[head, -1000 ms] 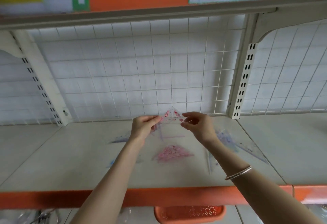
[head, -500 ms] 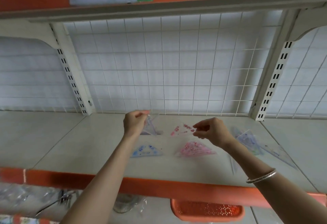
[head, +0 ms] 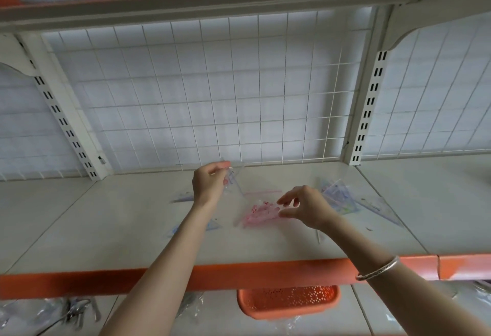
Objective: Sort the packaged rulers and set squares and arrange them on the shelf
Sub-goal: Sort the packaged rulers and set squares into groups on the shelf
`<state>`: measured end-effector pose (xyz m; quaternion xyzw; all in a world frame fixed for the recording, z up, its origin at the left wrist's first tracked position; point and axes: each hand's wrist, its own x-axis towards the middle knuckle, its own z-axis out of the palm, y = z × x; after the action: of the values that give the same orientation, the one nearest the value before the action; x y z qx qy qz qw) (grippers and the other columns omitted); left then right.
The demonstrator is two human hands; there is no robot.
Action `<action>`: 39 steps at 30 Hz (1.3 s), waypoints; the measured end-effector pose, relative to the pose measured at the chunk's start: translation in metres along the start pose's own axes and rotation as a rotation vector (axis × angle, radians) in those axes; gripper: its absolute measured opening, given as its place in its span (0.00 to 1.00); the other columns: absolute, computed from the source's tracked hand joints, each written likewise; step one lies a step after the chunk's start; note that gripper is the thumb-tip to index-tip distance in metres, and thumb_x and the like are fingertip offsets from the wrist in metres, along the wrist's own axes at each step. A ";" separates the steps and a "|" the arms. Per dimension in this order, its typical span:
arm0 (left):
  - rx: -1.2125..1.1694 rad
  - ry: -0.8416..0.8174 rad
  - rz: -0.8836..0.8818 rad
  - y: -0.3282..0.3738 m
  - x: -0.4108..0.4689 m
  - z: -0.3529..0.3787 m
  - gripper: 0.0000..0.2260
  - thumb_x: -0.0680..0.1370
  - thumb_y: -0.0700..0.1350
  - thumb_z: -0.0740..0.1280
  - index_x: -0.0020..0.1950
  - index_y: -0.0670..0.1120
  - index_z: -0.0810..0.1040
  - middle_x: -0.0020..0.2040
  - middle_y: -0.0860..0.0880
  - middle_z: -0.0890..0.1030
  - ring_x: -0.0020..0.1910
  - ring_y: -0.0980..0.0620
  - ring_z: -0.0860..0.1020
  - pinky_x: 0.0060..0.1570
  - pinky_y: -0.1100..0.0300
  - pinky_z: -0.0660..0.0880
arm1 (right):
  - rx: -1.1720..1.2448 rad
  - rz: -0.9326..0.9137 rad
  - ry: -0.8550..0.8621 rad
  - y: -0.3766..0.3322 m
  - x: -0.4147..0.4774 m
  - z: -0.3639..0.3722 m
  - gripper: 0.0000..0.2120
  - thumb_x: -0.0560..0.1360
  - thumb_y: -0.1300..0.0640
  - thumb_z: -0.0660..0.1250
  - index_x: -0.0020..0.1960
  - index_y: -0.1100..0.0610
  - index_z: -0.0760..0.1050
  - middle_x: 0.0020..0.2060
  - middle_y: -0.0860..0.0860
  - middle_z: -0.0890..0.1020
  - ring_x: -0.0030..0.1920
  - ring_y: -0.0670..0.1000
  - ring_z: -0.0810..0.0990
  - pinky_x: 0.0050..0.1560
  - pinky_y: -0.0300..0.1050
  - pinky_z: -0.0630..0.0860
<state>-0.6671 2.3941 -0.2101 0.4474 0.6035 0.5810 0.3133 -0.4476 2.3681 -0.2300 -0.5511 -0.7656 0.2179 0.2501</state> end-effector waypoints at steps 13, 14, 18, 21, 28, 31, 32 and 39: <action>-0.314 -0.141 -0.076 0.008 -0.027 0.021 0.19 0.73 0.30 0.70 0.60 0.47 0.76 0.50 0.39 0.81 0.48 0.47 0.81 0.39 0.59 0.81 | 0.150 0.018 0.082 -0.015 -0.001 -0.003 0.10 0.74 0.52 0.70 0.53 0.55 0.80 0.40 0.48 0.81 0.40 0.45 0.78 0.39 0.33 0.72; -0.361 -0.138 -0.093 0.010 -0.030 0.023 0.23 0.73 0.29 0.69 0.63 0.48 0.74 0.50 0.39 0.81 0.49 0.46 0.81 0.38 0.59 0.81 | 0.213 0.036 0.079 -0.019 0.000 -0.004 0.09 0.74 0.52 0.70 0.52 0.54 0.79 0.40 0.49 0.82 0.39 0.46 0.80 0.38 0.33 0.73; -0.473 -0.139 -0.161 0.015 -0.039 0.028 0.28 0.72 0.27 0.69 0.66 0.49 0.70 0.50 0.40 0.80 0.46 0.48 0.81 0.37 0.59 0.81 | 0.536 0.128 0.112 -0.027 0.002 -0.009 0.02 0.74 0.63 0.69 0.46 0.61 0.79 0.34 0.56 0.82 0.30 0.49 0.81 0.35 0.41 0.79; -0.517 -0.152 -0.218 0.019 -0.040 0.027 0.21 0.73 0.31 0.70 0.64 0.44 0.73 0.49 0.41 0.80 0.44 0.47 0.81 0.37 0.60 0.81 | 0.747 0.211 0.102 -0.026 0.002 -0.016 0.04 0.74 0.69 0.67 0.42 0.63 0.77 0.33 0.58 0.80 0.27 0.50 0.80 0.31 0.38 0.78; -0.571 -0.181 -0.269 0.018 -0.037 0.023 0.11 0.77 0.33 0.66 0.59 0.38 0.77 0.45 0.43 0.83 0.42 0.50 0.83 0.40 0.62 0.81 | 1.120 0.366 0.202 -0.024 0.005 -0.023 0.07 0.75 0.70 0.64 0.40 0.62 0.72 0.34 0.59 0.80 0.29 0.51 0.80 0.31 0.38 0.77; -0.554 -0.229 -0.286 0.017 -0.037 0.023 0.09 0.78 0.35 0.65 0.57 0.40 0.78 0.47 0.44 0.84 0.43 0.51 0.84 0.40 0.62 0.80 | 1.199 0.383 0.203 -0.022 0.006 -0.023 0.07 0.76 0.70 0.63 0.41 0.62 0.72 0.35 0.58 0.81 0.30 0.51 0.81 0.31 0.38 0.78; -0.537 -0.249 -0.291 0.017 -0.037 0.023 0.08 0.79 0.36 0.64 0.57 0.42 0.78 0.47 0.45 0.84 0.45 0.51 0.83 0.40 0.62 0.80 | 1.210 0.389 0.197 -0.022 0.005 -0.023 0.07 0.76 0.69 0.63 0.41 0.62 0.72 0.36 0.58 0.81 0.31 0.51 0.81 0.32 0.38 0.78; -0.557 -0.336 -0.292 0.020 -0.040 0.025 0.13 0.79 0.31 0.60 0.61 0.40 0.77 0.54 0.42 0.82 0.52 0.47 0.81 0.47 0.62 0.81 | 1.145 0.417 0.160 -0.020 0.004 -0.023 0.04 0.74 0.68 0.65 0.42 0.62 0.75 0.37 0.55 0.81 0.35 0.51 0.77 0.38 0.40 0.74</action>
<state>-0.6253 2.3674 -0.1997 0.3432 0.4194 0.5905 0.5980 -0.4488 2.3670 -0.1992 -0.4822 -0.3821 0.5969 0.5150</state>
